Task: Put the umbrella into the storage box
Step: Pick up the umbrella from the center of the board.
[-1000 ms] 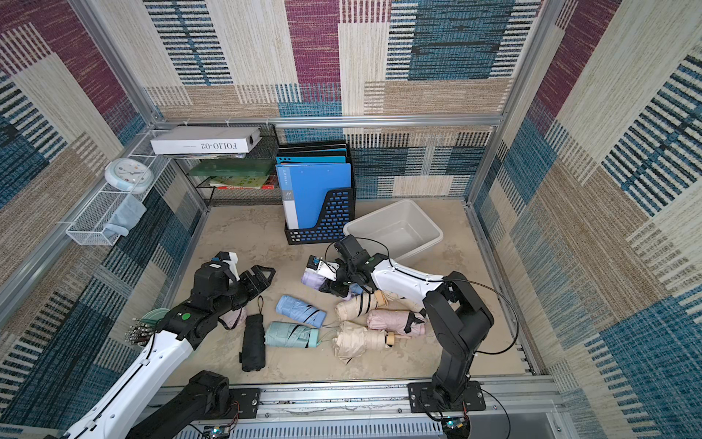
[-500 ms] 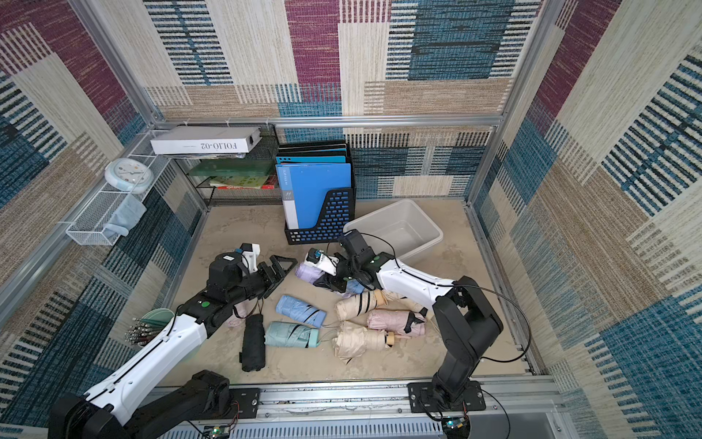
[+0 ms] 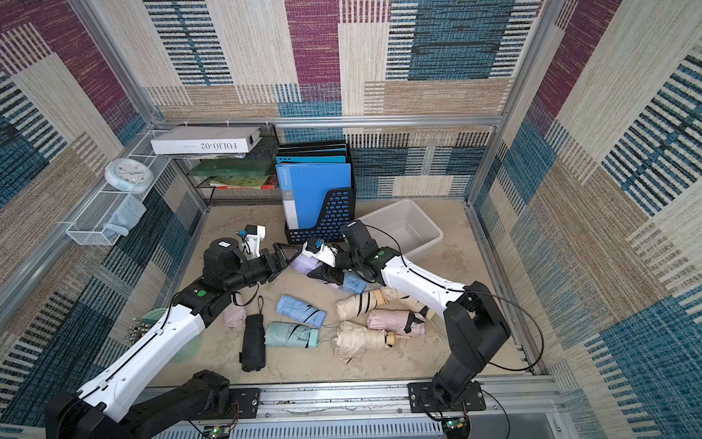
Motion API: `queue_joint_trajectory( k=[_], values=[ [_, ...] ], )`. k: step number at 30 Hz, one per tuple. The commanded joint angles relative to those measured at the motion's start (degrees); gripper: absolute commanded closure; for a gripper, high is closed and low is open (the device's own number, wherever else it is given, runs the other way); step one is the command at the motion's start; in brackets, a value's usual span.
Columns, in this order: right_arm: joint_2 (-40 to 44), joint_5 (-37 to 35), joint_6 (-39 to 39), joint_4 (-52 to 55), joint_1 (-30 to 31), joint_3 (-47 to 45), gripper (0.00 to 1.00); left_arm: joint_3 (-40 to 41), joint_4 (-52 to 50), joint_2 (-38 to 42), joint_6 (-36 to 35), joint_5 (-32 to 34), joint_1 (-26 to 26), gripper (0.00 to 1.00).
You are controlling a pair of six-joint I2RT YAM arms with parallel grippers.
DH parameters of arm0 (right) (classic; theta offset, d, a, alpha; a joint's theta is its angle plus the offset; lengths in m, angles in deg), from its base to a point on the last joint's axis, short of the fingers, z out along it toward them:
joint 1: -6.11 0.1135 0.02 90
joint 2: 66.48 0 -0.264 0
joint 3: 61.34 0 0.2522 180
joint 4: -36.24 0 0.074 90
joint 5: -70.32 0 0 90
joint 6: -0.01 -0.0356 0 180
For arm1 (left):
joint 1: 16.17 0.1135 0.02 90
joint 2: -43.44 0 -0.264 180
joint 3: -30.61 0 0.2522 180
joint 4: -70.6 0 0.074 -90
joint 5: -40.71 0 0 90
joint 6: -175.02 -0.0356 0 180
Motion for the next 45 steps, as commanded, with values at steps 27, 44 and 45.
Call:
queue_joint_trajectory(
  k=[27,44,45],
  values=[
    [-4.5,4.1,-4.9,-2.9,0.4,6.8,0.83,-2.8,0.4,-4.9,1.6,-1.1,-0.3,0.63],
    [-0.2,-4.6,-8.7,2.0,0.4,8.8,0.23,-9.0,-0.3,-7.6,-0.7,1.1,-0.3,1.00],
    [0.6,-5.3,-9.0,2.2,0.4,8.6,0.20,-9.4,-0.3,-7.6,-0.9,1.5,-0.3,1.00]
  ],
)
